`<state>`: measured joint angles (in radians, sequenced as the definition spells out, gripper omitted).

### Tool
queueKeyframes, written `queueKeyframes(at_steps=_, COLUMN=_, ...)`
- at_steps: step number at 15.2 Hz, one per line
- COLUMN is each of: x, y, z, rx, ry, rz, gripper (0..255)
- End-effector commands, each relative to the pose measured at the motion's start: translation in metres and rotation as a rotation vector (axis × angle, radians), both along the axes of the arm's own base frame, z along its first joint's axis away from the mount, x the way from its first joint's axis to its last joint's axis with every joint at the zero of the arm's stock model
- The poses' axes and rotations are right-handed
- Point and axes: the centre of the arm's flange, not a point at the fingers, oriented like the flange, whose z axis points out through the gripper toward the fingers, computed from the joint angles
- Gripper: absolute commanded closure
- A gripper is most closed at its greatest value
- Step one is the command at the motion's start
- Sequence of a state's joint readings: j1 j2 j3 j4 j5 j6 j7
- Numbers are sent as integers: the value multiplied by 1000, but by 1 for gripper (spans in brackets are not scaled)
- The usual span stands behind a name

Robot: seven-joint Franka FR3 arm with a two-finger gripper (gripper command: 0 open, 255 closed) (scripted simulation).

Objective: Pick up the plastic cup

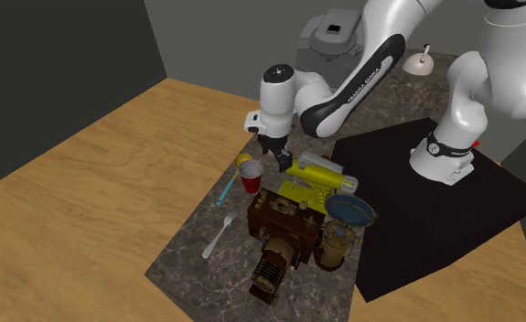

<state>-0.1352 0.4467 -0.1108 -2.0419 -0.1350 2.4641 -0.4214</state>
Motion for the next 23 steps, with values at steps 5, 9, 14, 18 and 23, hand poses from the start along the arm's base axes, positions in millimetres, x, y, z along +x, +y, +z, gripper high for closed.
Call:
queueKeyframes(at_steps=5, x=48, y=-24, z=-60, rx=0, ry=-2, rz=32, gripper=0)
queueKeyframes(at_steps=9, x=56, y=-27, z=-81, rx=0, ry=-2, rz=37, gripper=0)
queueKeyframes(at_steps=14, x=56, y=-27, z=-110, rx=0, ry=-2, rz=37, gripper=0)
queueKeyframes(at_steps=18, x=56, y=-27, z=-110, rx=0, ry=-2, rz=37, gripper=255)
queueKeyframes(at_steps=23, x=56, y=-27, z=-110, rx=-1, ry=-2, rz=37, gripper=255)
